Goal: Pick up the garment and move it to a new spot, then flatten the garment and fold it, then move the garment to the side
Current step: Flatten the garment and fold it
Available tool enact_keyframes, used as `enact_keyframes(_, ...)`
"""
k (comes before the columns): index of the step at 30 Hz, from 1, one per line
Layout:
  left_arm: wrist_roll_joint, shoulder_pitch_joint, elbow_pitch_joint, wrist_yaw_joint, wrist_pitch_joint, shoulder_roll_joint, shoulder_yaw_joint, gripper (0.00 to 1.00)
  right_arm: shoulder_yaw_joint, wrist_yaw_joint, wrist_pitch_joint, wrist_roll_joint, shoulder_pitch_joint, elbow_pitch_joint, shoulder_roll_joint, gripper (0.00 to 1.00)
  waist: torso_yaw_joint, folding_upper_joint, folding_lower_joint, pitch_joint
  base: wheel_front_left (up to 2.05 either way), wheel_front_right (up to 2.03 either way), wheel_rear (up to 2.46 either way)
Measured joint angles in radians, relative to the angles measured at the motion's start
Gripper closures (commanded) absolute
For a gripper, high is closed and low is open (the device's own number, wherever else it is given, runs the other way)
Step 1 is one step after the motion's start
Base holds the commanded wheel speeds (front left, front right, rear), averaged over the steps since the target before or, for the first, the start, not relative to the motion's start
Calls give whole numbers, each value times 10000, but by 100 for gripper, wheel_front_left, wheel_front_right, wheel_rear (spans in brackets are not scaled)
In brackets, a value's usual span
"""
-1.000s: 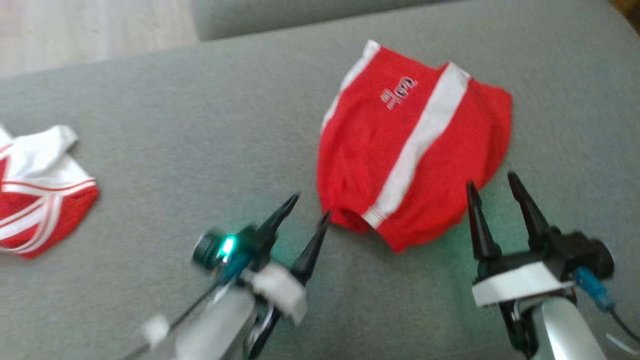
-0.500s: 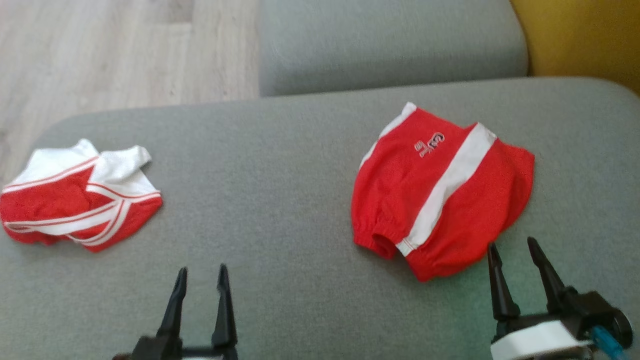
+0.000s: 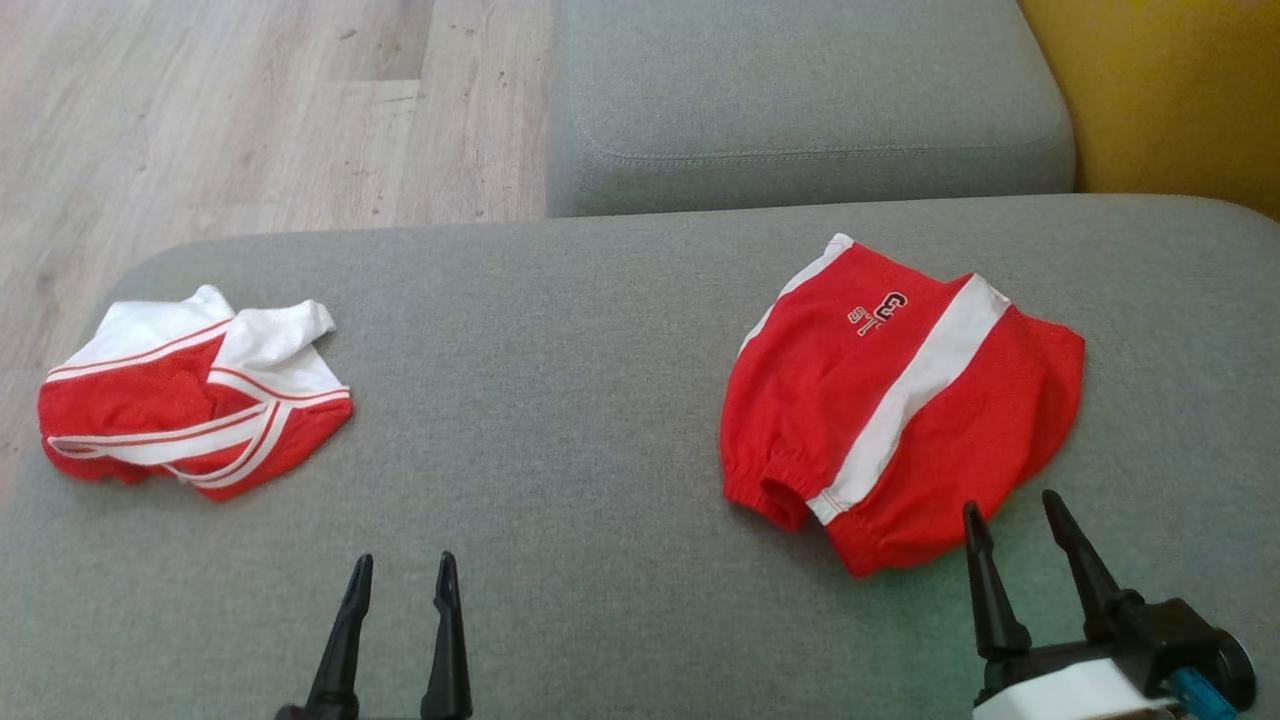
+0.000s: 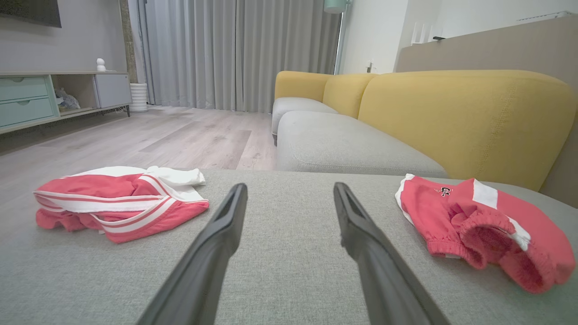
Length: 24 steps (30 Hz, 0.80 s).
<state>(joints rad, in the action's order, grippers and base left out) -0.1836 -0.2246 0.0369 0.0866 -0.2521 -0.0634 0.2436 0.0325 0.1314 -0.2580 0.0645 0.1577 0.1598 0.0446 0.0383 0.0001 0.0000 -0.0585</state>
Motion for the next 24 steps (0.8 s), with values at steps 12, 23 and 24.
enact_keyframes(12,29,0,4,-71,0,25,-31,0,234,0,0,-2,-1,36,0,0,-29,0,0,10,0,0,0)
enact_keyframes(23,-27,-1,115,-13,0,31,127,0,274,0,0,-2,-1,127,0,0,-35,0,0,-42,0,0,0)
enact_keyframes(24,-63,-3,167,-15,0,31,134,0,297,0,0,-2,-1,142,0,0,-49,0,0,-34,0,0,0)
